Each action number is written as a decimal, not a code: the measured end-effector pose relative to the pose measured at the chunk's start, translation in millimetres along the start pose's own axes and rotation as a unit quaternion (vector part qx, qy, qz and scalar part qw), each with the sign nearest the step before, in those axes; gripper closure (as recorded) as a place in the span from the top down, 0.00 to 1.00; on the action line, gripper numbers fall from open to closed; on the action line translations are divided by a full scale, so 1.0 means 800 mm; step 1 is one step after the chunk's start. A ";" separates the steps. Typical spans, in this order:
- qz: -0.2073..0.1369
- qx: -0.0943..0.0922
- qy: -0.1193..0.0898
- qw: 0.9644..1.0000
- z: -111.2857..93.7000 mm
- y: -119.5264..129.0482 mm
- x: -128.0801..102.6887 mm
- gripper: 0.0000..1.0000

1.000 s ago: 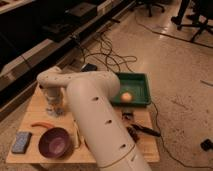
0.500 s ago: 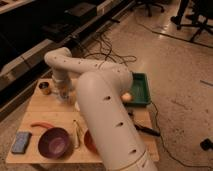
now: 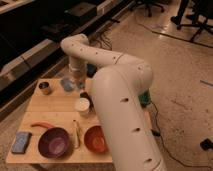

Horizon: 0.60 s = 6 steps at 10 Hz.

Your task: Wipe tray with towel

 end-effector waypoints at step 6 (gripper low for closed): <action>0.116 0.012 0.018 0.993 -0.013 -0.109 0.116 0.00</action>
